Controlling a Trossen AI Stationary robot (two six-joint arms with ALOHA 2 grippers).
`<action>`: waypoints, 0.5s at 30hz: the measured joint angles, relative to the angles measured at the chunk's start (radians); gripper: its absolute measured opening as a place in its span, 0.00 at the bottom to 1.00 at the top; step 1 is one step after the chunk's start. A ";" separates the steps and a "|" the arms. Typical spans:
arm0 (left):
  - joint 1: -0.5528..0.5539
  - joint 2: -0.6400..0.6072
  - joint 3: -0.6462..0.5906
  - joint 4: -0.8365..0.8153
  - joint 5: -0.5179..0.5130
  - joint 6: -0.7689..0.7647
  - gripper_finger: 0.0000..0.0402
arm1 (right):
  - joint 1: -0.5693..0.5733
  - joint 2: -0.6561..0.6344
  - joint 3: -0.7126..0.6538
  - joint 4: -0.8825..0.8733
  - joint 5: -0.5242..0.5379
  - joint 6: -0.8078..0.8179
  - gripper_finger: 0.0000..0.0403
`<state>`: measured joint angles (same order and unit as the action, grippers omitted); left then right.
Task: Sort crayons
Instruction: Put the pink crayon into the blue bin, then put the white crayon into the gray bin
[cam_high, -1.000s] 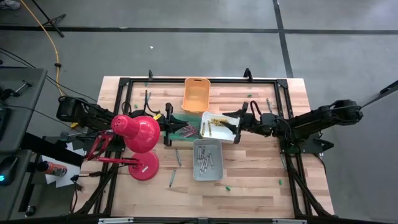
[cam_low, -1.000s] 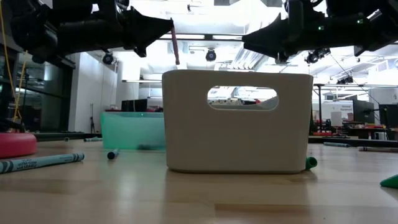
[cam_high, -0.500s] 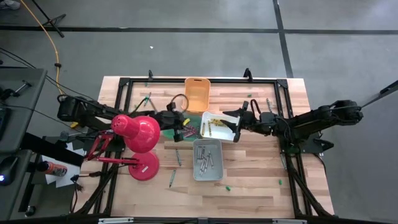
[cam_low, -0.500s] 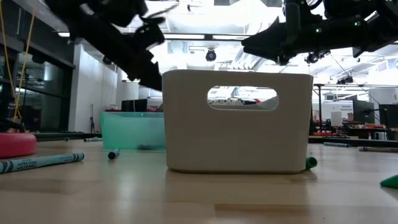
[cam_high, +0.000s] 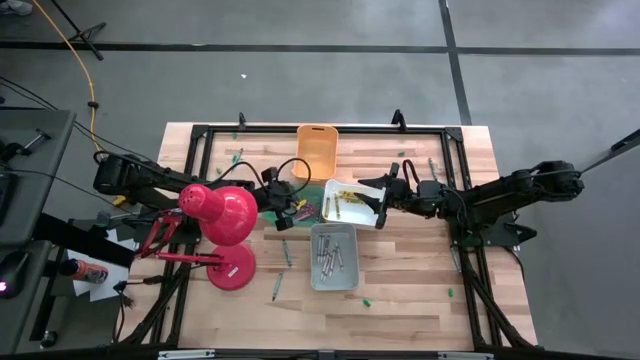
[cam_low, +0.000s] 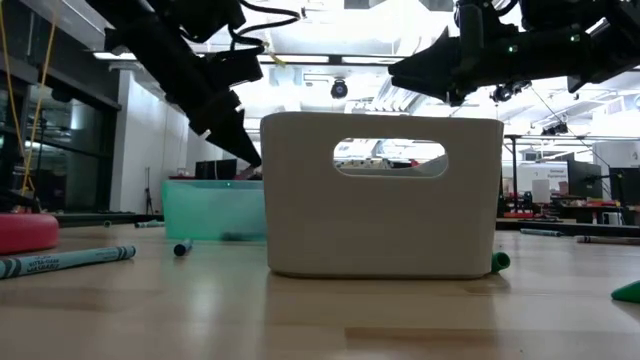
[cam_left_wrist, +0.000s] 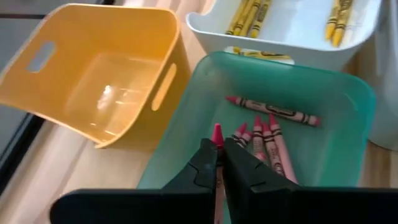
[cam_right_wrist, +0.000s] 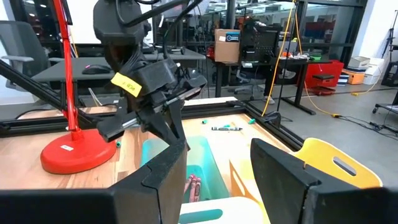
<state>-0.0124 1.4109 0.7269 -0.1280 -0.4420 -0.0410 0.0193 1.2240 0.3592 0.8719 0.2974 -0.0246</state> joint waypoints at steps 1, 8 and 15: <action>-0.005 0.000 0.000 0.000 -0.016 0.000 0.02 | 0.000 0.000 0.000 0.000 0.000 0.000 0.43; -0.032 0.000 0.000 0.002 -0.070 -0.002 0.17 | 0.000 0.000 0.000 0.000 0.000 -0.001 0.43; -0.062 -0.005 0.000 0.025 -0.120 -0.001 0.35 | 0.000 0.000 0.000 0.000 0.000 -0.001 0.43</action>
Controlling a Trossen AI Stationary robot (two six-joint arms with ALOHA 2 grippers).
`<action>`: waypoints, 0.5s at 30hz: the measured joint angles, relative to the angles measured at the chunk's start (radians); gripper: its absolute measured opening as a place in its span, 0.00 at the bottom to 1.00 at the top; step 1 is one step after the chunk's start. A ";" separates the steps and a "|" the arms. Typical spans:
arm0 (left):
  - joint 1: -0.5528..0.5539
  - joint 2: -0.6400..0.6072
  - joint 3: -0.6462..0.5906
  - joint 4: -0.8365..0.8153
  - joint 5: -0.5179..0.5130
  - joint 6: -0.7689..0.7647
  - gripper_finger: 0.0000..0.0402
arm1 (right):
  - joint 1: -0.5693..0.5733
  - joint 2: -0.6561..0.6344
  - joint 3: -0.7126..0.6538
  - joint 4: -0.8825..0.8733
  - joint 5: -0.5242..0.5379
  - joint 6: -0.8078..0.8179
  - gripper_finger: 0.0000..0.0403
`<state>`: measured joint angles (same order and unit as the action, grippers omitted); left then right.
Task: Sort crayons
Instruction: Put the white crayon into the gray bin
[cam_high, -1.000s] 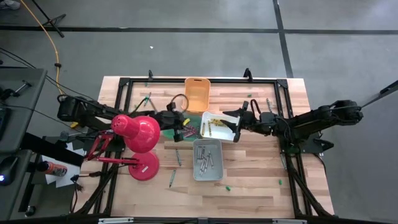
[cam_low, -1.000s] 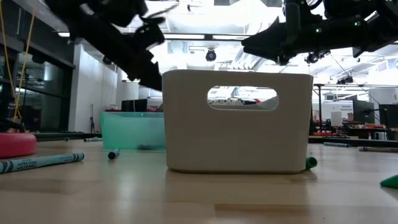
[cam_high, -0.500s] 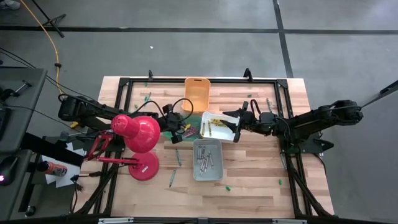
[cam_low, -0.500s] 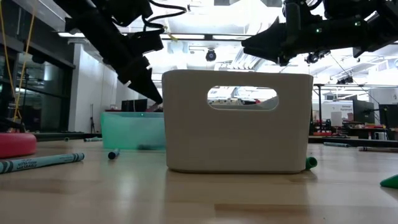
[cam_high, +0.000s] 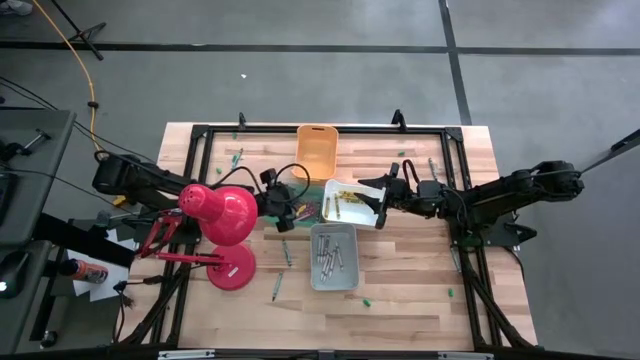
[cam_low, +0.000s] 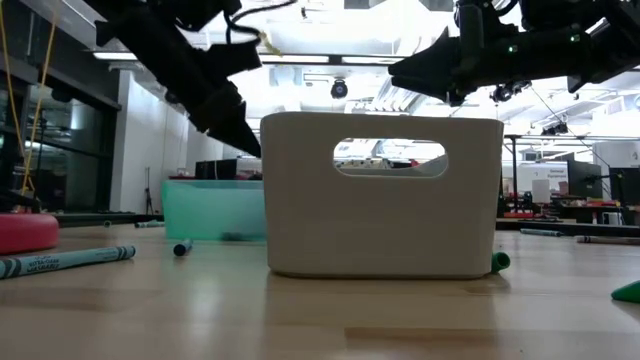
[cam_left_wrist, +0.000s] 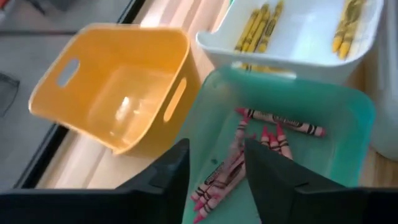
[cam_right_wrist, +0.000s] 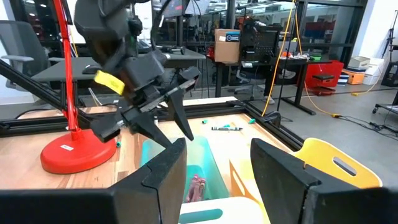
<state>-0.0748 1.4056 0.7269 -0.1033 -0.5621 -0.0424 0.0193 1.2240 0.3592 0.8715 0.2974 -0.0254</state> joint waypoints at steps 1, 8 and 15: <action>-0.007 -0.006 0.001 0.008 -0.002 0.014 0.36 | 0.000 0.000 0.000 0.000 0.000 0.000 0.43; -0.030 -0.072 0.005 0.155 0.003 0.036 0.40 | 0.000 0.000 0.000 0.000 -0.003 0.002 0.43; -0.007 -0.099 -0.194 0.641 0.151 0.131 0.40 | 0.001 0.000 0.000 0.000 -0.069 0.003 0.43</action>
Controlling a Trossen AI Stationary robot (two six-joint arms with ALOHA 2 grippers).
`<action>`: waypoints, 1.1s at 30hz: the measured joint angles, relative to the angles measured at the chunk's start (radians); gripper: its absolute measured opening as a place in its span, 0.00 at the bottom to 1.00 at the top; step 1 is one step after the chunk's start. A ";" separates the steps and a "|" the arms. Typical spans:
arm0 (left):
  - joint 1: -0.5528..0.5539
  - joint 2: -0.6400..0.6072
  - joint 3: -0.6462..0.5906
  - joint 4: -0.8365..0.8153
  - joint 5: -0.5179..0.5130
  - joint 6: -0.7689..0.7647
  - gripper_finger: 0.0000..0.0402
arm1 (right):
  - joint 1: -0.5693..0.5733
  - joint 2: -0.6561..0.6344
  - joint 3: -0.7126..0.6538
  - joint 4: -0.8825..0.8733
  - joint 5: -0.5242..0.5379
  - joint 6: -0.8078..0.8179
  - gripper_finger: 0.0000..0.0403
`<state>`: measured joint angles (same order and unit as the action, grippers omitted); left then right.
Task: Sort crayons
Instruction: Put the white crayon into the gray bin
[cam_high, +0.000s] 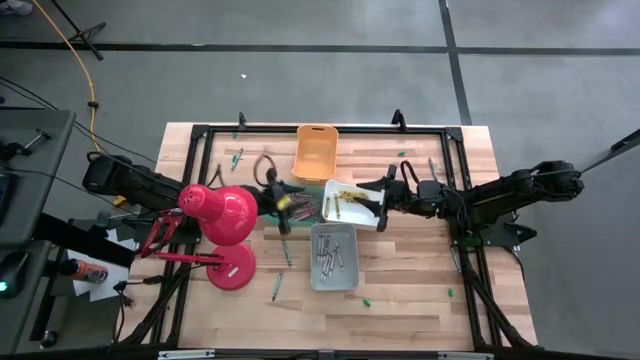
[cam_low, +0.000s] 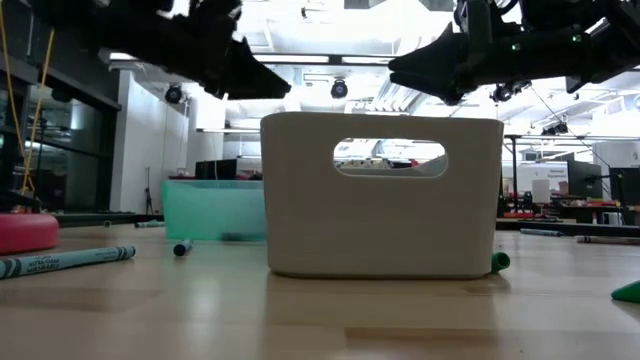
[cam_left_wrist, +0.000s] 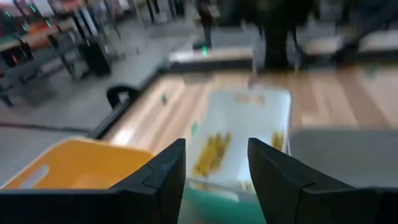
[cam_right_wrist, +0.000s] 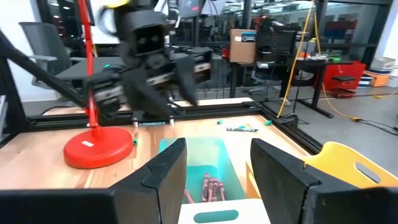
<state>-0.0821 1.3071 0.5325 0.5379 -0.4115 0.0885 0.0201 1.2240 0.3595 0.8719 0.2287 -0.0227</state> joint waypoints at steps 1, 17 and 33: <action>0.011 -0.008 -0.032 0.069 0.022 0.000 0.40 | 0.001 0.000 0.000 0.000 -0.003 0.000 0.43; 0.134 -0.109 -0.207 0.329 0.304 -0.062 0.40 | 0.001 0.000 0.000 0.000 -0.009 0.023 0.43; 0.135 -0.109 -0.206 0.328 0.301 -0.069 0.40 | 0.001 0.000 0.000 0.000 -0.008 0.017 0.43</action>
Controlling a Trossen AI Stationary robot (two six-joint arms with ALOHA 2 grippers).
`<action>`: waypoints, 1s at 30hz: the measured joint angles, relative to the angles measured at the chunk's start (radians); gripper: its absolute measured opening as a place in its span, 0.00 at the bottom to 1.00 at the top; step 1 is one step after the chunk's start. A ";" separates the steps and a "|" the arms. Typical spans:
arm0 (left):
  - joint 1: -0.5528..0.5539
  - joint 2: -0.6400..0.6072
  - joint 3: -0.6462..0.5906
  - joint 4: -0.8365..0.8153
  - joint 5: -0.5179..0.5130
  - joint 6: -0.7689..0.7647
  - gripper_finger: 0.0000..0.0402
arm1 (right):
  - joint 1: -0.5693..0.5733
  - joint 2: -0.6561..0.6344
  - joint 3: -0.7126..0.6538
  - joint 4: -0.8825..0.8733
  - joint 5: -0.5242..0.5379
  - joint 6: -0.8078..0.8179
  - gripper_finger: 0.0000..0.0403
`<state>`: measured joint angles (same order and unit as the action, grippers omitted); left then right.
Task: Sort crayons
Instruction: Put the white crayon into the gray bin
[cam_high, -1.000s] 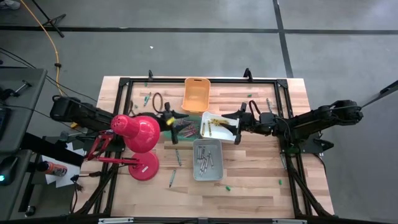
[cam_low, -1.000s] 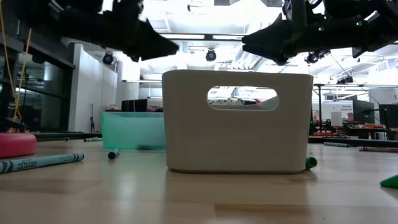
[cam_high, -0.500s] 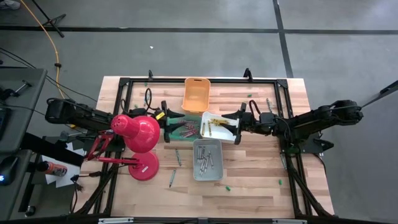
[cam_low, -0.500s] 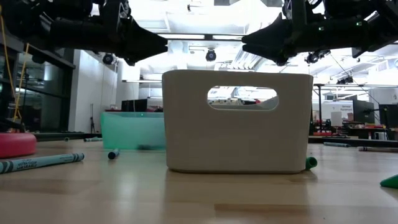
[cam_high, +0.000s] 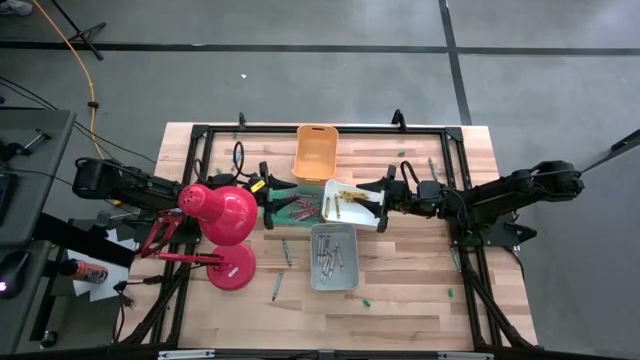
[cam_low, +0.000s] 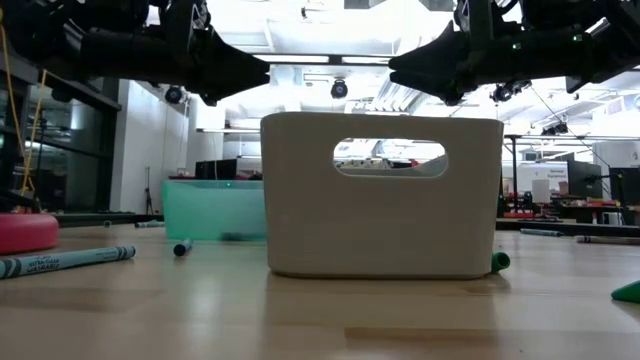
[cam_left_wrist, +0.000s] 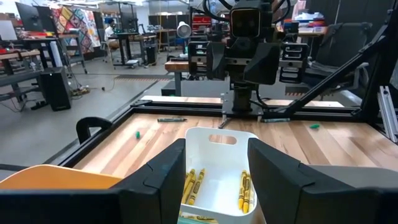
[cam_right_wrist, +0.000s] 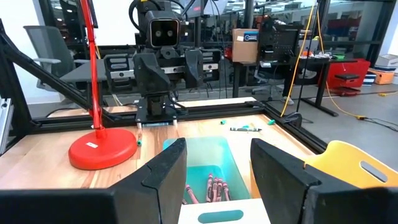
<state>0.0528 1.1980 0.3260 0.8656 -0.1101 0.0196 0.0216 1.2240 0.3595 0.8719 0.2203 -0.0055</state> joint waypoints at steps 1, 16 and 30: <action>0.000 0.000 0.000 0.000 0.000 0.000 0.40 | 0.000 0.000 0.000 0.000 0.000 0.000 0.43; -0.001 0.000 0.000 -0.006 0.000 -0.023 0.40 | -0.105 0.021 0.361 -1.449 0.113 0.568 0.43; -0.003 0.000 0.001 -0.074 0.005 -0.053 0.40 | -0.091 0.004 0.585 -1.829 0.198 0.632 0.43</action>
<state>0.0494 1.1984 0.3271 0.7918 -0.1055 -0.0334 -0.0692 1.2278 0.9444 -0.9568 0.4187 0.6263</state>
